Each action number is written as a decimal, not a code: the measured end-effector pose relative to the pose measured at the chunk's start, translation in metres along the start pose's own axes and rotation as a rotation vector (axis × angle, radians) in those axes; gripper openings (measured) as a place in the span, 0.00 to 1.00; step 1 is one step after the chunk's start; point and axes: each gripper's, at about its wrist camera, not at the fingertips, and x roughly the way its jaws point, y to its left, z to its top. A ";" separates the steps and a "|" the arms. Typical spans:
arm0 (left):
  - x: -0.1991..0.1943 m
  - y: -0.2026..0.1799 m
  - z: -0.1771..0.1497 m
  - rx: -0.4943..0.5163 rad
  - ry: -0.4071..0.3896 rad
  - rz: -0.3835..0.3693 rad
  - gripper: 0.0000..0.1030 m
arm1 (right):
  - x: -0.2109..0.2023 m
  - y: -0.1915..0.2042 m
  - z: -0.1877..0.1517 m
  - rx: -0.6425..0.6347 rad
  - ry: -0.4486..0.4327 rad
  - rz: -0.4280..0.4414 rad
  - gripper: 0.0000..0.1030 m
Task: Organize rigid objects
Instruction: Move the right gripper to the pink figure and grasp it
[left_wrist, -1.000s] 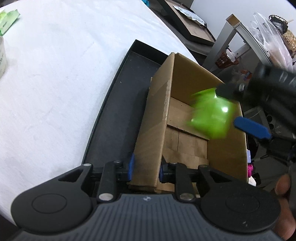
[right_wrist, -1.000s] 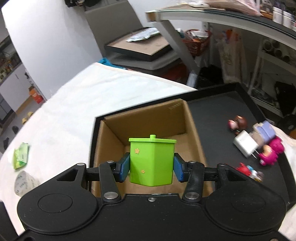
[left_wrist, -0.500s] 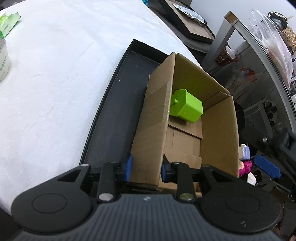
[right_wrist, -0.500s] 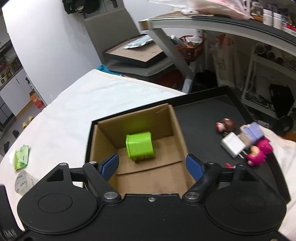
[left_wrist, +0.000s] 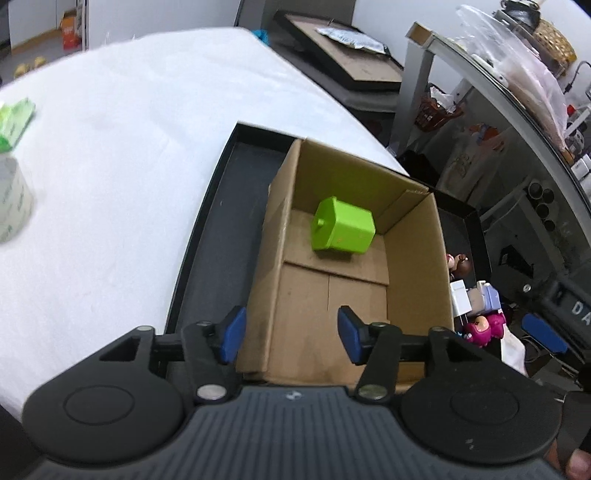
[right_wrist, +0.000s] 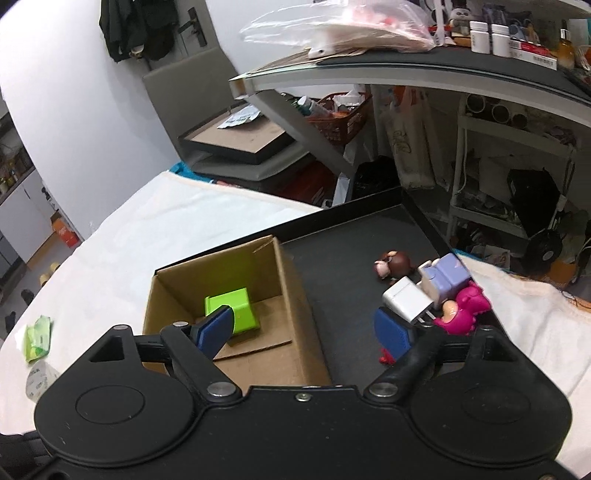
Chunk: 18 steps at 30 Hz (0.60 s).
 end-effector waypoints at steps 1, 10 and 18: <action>-0.001 -0.004 0.001 0.013 -0.007 0.010 0.57 | 0.001 -0.003 0.000 0.002 -0.004 -0.004 0.81; 0.009 -0.031 0.005 0.066 0.003 0.095 0.65 | 0.015 -0.042 -0.005 0.096 -0.022 -0.021 0.81; 0.017 -0.040 0.008 0.033 0.010 0.173 0.66 | 0.026 -0.067 -0.014 0.243 0.001 -0.010 0.81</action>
